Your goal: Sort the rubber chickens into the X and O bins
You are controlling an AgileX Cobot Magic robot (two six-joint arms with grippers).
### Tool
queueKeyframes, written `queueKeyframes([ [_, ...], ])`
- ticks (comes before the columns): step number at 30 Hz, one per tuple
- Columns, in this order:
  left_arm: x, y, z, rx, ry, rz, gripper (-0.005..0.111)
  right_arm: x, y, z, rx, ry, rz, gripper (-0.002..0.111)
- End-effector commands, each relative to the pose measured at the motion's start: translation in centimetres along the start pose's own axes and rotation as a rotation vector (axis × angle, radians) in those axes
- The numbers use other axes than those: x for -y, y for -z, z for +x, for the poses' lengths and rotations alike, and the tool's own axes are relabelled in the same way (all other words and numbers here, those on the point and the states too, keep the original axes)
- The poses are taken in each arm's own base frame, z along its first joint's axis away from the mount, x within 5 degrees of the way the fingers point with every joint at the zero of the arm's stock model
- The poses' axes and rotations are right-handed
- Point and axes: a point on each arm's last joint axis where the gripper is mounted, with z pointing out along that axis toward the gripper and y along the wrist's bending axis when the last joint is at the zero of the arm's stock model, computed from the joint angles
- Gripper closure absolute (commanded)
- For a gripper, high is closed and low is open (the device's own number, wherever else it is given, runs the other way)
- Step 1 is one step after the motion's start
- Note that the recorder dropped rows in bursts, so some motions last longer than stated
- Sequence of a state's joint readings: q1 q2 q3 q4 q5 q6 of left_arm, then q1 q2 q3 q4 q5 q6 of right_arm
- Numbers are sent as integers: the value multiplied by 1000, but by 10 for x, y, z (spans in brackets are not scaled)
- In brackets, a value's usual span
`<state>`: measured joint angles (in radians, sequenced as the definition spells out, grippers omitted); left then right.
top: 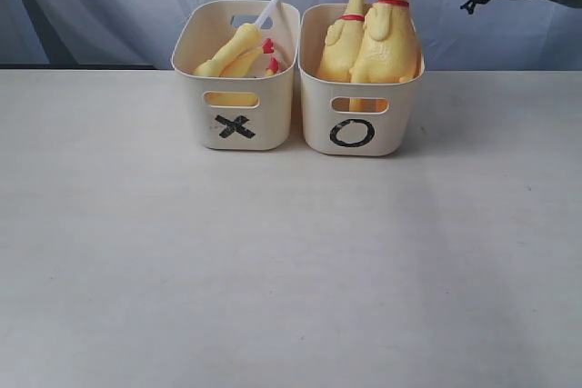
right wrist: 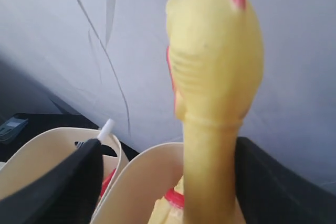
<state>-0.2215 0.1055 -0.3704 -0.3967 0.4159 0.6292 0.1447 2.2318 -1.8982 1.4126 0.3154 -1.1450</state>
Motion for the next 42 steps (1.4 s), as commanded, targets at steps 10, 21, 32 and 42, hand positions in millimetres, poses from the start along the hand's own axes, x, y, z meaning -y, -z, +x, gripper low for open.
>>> queueKeyframes([
  [10, 0, 1, 0, 9, 19, -1, 107, -12, 27, -35, 44, 167, 35, 43],
  [21, 0, 1, 0, 9, 19, -1, 107, -20, 45, -54, 44, 247, 71, 43],
  [32, 0, 1, 0, 9, 19, -1, 107, -37, 84, -78, -51, 366, 107, 55],
  [42, 0, 1, 0, 8, 16, -2, 107, -43, 114, -75, -299, 475, 132, 109],
])
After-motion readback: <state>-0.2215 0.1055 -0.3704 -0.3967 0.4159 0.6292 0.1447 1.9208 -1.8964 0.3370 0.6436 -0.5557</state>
